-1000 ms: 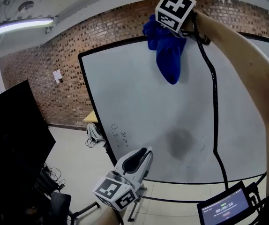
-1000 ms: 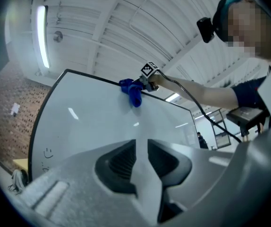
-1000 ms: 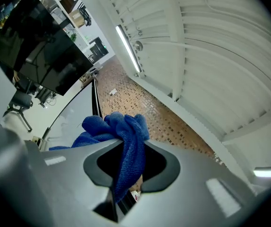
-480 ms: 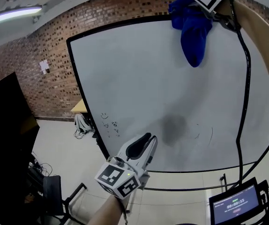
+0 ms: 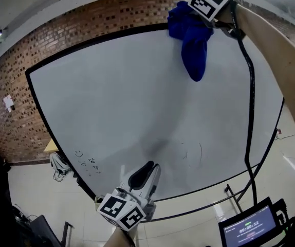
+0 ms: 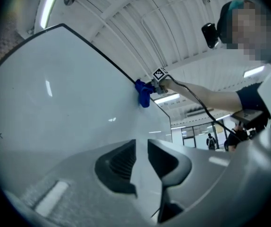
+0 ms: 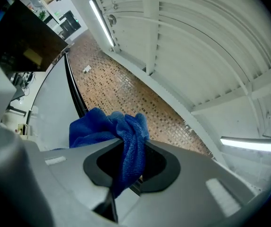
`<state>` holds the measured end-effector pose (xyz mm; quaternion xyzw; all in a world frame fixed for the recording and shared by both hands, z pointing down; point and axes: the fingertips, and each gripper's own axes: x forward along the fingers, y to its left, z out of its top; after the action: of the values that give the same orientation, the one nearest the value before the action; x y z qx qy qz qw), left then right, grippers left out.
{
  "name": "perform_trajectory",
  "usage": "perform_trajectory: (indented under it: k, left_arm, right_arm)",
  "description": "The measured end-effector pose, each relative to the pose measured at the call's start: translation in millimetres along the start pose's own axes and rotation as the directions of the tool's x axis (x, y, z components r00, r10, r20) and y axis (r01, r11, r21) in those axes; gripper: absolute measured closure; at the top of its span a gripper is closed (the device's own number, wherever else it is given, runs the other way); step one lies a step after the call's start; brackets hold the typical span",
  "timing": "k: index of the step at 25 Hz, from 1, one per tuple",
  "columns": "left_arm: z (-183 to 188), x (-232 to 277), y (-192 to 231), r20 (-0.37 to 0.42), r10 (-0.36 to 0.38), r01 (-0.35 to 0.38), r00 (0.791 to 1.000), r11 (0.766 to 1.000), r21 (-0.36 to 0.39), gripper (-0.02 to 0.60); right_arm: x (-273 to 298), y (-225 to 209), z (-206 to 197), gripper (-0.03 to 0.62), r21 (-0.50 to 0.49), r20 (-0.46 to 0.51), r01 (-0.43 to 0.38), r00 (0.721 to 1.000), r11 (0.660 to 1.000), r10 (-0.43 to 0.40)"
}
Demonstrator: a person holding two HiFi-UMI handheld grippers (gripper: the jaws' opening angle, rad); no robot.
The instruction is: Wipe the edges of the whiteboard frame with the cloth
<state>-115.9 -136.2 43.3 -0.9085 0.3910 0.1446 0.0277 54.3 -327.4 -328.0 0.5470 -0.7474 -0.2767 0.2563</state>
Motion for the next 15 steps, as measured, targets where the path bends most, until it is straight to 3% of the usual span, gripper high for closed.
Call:
perform_trajectory:
  k: [5, 15]
  left_arm:
    - [-4.4, 26.7, -16.7, 0.001, -0.012, 0.012, 1.0, 1.0, 0.029, 0.5]
    - [-29.7, 91.5, -80.1, -0.009, -0.002, 0.002, 1.0, 0.998, 0.061, 0.5]
  right_arm:
    - [11.8, -21.9, -36.2, 0.516, -0.026, -0.035, 0.014, 0.999, 1.0, -0.015]
    - [-8.4, -73.9, -101.3, 0.517, -0.001, 0.027, -0.025, 0.999, 1.0, 0.025]
